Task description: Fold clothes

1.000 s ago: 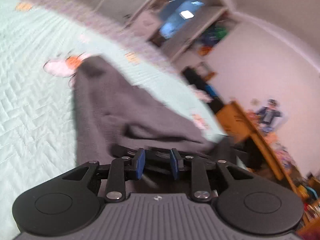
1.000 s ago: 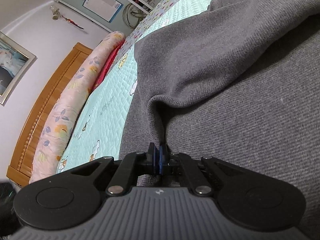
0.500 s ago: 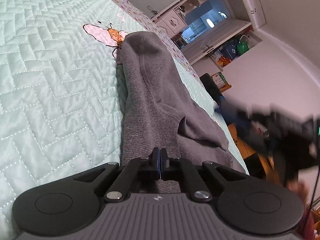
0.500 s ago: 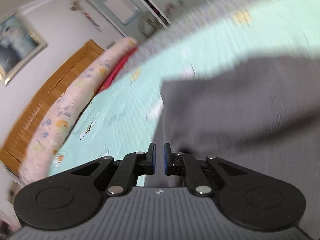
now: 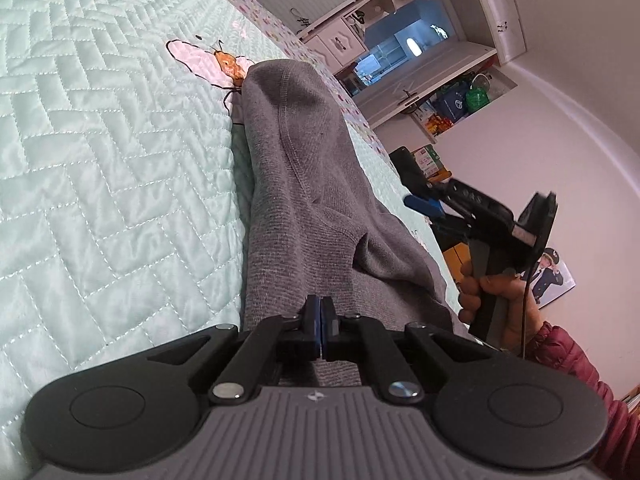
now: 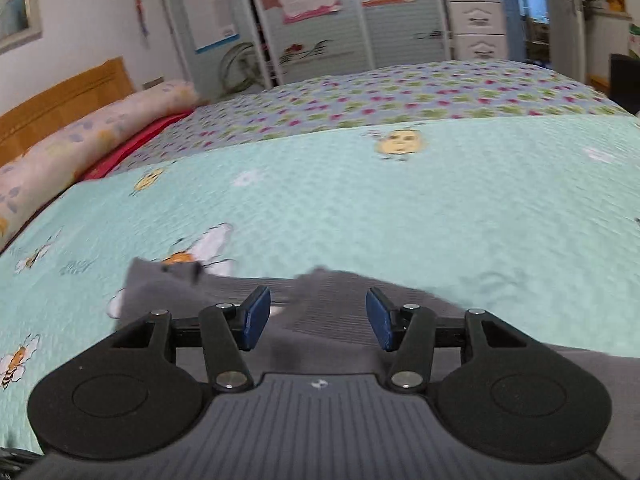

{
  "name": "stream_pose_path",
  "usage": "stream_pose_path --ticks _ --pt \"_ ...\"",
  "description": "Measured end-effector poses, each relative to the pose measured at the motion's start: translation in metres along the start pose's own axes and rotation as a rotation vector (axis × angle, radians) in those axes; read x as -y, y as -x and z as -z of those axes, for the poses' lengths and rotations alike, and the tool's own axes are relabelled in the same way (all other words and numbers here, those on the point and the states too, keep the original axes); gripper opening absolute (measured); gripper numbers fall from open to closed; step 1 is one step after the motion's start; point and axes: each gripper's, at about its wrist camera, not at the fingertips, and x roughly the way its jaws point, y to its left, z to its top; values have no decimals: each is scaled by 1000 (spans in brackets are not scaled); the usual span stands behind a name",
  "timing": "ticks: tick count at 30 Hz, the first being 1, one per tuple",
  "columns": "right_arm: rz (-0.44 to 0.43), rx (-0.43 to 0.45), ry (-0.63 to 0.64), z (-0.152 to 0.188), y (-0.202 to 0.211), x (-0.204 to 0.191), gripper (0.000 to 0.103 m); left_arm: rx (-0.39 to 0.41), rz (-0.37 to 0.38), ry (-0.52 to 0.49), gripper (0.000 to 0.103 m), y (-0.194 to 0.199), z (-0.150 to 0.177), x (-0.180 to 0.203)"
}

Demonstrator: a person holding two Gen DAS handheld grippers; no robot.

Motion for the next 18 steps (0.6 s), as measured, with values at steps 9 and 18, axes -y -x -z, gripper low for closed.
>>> stream_pose_path --ticks 9,18 --pt "-120 -92 225 0 -26 -16 52 22 -61 -97 3 0 6 14" --pt "-185 -218 302 7 -65 -32 30 30 -80 -120 3 0 7 19"
